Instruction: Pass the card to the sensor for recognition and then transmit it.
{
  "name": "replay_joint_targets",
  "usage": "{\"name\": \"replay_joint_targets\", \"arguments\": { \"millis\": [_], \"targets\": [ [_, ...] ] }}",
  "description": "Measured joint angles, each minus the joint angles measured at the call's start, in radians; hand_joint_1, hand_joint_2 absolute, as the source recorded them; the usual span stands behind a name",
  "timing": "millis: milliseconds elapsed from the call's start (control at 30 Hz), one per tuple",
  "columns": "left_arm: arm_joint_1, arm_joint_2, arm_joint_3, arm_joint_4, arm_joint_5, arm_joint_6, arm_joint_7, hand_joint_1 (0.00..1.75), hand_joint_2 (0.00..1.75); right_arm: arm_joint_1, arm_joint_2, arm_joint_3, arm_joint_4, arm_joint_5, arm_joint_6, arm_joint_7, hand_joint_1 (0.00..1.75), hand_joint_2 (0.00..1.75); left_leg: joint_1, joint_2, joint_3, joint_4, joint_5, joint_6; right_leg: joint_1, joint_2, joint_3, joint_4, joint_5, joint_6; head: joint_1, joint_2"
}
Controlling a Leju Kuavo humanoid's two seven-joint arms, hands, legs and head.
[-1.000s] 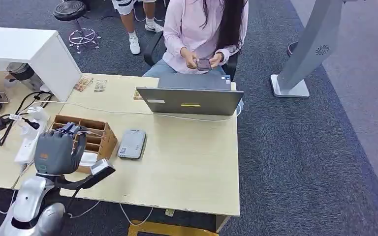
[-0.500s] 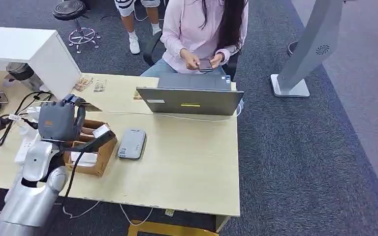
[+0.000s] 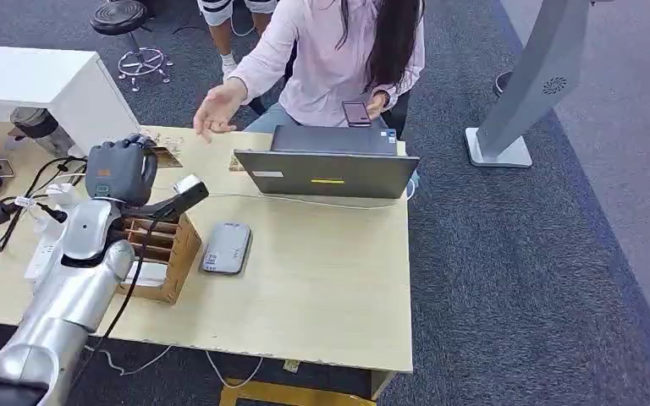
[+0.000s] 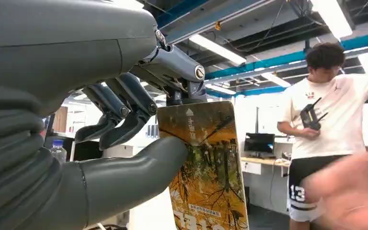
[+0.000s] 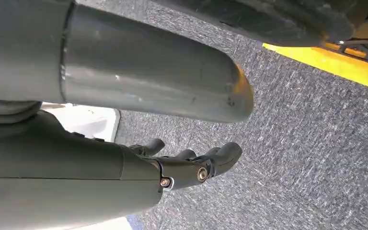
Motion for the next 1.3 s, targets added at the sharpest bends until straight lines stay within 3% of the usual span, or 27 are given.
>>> {"name": "replay_joint_targets", "arguments": {
  "millis": [300, 600, 633, 800, 1200, 1300],
  "targets": [
    [-0.150, -0.044, -0.021, 0.231, -0.009, 0.013, 0.007, 1.75, 1.75, 0.000, -0.008, 0.000, 0.000, 0.000, 0.009, 0.006, 0.00, 0.00, 0.000, 0.000, 0.000, 0.000, 0.000, 0.000, 0.000, 0.000, 0.000, 0.000, 0.000, 0.000, 0.000, 0.000],
    [-0.215, -0.072, -0.026, 0.340, -0.008, 0.029, 0.008, 1.75, 1.75, 0.000, -0.012, 0.000, 0.000, -0.001, 0.010, 0.009, 0.00, 0.00, 0.000, 0.000, 0.000, 0.000, 0.000, 0.000, 0.000, 0.000, 0.000, 0.000, 0.000, 0.000, 0.000, 0.000],
    [-0.216, -0.074, -0.026, 0.347, -0.006, 0.040, 0.006, 0.00, 1.75, 0.000, -0.012, 0.000, 0.000, -0.001, 0.010, 0.010, 0.00, 0.00, 0.000, 0.001, 0.000, 0.000, 0.000, 0.000, 0.000, 0.001, 0.000, 0.000, 0.000, 0.000, 0.000, 0.000],
    [-0.216, -0.081, -0.026, 0.363, 0.003, 0.092, 0.006, 0.00, 1.75, 0.000, -0.013, 0.000, 0.000, -0.001, 0.012, 0.012, 0.00, 0.00, 0.000, 0.000, 0.000, 0.000, 0.000, 0.000, 0.000, 0.001, 0.000, 0.000, 0.000, 0.000, 0.000, 0.000],
    [-0.211, -0.093, -0.026, 0.379, 0.020, 0.101, -0.004, 0.00, 1.75, 0.000, -0.014, 0.000, 0.000, -0.002, 0.013, 0.014, 0.00, 0.00, 0.000, 0.000, 0.000, 0.000, 0.000, 0.000, 0.000, 0.001, 0.000, 0.000, 0.001, 0.000, 0.000, 0.000],
    [-0.168, -0.096, -0.026, 0.322, 0.044, 0.104, -0.012, 0.00, 1.75, 0.000, -0.014, 0.000, 0.000, -0.004, 0.010, 0.013, 0.00, 0.00, 0.000, 0.001, 0.000, 0.000, 0.000, 0.000, 0.000, 0.001, 0.000, 0.000, 0.000, 0.000, 0.000, 0.000]
  ]
}}
